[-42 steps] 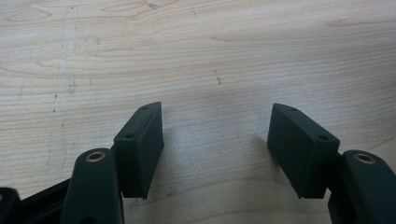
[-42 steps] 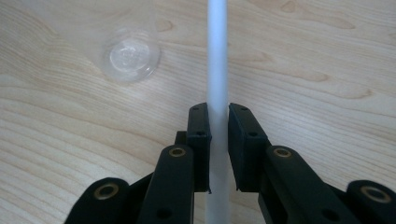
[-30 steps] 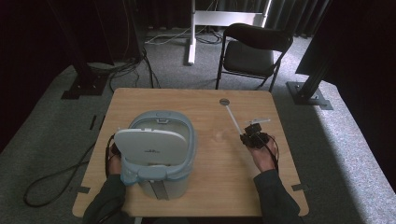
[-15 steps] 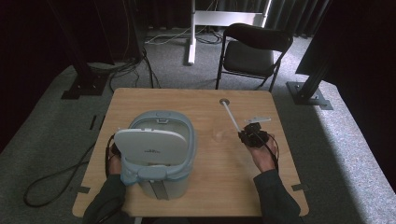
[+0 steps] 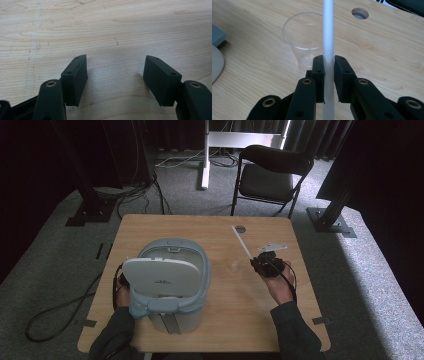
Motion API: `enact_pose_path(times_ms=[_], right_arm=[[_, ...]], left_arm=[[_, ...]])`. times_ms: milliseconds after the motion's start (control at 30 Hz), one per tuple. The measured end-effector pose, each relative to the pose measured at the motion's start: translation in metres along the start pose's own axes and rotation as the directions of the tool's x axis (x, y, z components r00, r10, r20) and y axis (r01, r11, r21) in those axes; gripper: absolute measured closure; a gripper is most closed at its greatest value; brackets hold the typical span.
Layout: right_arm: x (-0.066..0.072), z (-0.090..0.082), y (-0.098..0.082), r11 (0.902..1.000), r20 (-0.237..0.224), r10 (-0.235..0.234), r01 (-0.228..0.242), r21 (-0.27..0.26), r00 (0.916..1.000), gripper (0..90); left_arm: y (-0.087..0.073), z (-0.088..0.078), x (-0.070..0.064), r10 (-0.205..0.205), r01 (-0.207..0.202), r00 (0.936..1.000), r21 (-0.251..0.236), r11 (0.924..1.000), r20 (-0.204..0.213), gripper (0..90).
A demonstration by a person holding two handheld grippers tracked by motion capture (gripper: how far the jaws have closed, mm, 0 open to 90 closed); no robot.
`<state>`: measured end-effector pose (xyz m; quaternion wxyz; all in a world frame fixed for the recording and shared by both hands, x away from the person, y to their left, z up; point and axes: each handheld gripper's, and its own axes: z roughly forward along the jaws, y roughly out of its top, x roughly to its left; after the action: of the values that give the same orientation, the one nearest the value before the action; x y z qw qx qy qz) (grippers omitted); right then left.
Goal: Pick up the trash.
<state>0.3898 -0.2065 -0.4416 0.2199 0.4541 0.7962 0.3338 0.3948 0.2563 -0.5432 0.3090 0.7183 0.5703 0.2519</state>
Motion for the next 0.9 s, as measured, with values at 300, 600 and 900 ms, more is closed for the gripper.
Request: enact_pose_path(times_ms=[300,600,900], right_arm=[[0.007,-0.006,0.003,0.9982,-0.058,-0.023,0.02,-0.056,0.998,79.0],[0.015,-0.013,0.007,0.9932,-0.113,-0.051,0.039,-0.109,0.9923,78.9],[0.02,-0.02,0.01,0.9848,-0.185,-0.084,0.053,-0.166,0.9792,79.0]], left_arm=[[0.0,0.0,0.0,0.0,0.0,1.0,0.0,1.0,0.0,36.2],[0.0,0.0,0.0,0.0,0.0,1.0,0.0,1.0,0.0,36.2],[0.0,0.0,0.0,0.0,0.0,1.0,0.0,1.0,0.0,36.2]])
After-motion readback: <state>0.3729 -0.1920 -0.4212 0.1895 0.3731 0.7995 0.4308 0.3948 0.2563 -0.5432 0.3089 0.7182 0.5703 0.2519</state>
